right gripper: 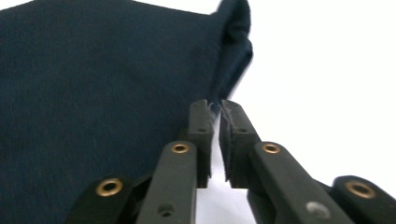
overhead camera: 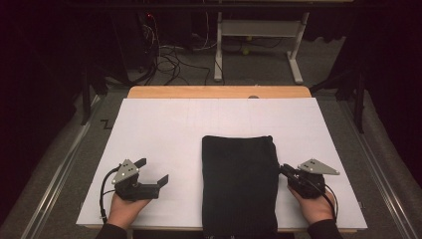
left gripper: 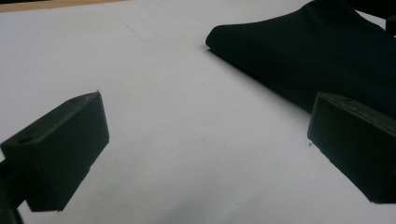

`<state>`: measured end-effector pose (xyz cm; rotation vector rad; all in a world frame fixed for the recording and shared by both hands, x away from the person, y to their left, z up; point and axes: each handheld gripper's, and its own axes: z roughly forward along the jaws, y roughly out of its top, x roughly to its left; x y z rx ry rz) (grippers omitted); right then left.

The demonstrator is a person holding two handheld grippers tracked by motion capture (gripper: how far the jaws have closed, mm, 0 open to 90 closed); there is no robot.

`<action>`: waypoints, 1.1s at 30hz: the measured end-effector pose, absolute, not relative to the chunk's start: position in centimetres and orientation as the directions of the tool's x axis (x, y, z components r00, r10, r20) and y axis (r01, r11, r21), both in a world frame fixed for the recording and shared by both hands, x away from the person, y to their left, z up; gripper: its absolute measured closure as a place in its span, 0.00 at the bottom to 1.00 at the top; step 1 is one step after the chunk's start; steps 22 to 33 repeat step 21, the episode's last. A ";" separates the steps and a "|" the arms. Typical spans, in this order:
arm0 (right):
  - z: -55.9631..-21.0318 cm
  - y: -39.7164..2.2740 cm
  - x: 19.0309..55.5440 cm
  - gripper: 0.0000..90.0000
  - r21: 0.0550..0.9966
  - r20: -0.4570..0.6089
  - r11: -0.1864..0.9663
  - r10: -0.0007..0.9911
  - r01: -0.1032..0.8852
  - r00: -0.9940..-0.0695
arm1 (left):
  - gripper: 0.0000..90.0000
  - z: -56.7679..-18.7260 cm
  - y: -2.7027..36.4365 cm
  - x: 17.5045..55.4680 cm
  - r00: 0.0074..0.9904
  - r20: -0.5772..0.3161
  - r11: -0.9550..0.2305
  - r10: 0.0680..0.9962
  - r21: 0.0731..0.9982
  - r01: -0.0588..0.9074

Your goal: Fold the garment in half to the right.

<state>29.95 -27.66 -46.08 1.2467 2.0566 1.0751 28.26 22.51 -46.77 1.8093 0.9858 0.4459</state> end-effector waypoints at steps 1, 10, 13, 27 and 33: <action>-46.2 -28.1 29.7 0.86 0.828 -0.011 0.261 0.892 0.495 -0.452 | 0.00 -46.8 22.4 28.3 0.604 -0.125 -0.184 0.787 0.887 0.424; -46.6 -31.9 27.1 0.23 0.904 0.049 0.162 0.880 0.395 -0.473 | 0.00 -47.0 22.3 28.3 0.605 -0.122 -0.187 0.787 0.887 0.422; -46.4 -32.6 26.5 0.10 0.919 0.050 0.140 0.885 0.368 -0.462 | 0.00 -46.9 22.5 28.3 0.601 -0.132 -0.170 0.788 0.892 0.419; -45.5 -32.2 25.6 0.00 0.950 0.033 0.115 0.886 0.289 -0.462 | 0.00 -46.7 22.8 28.2 0.592 -0.145 -0.143 0.792 0.900 0.411; -45.5 -32.2 25.6 0.00 0.950 0.033 0.115 0.886 0.289 -0.462 | 0.00 -46.7 22.8 28.2 0.592 -0.145 -0.143 0.792 0.900 0.411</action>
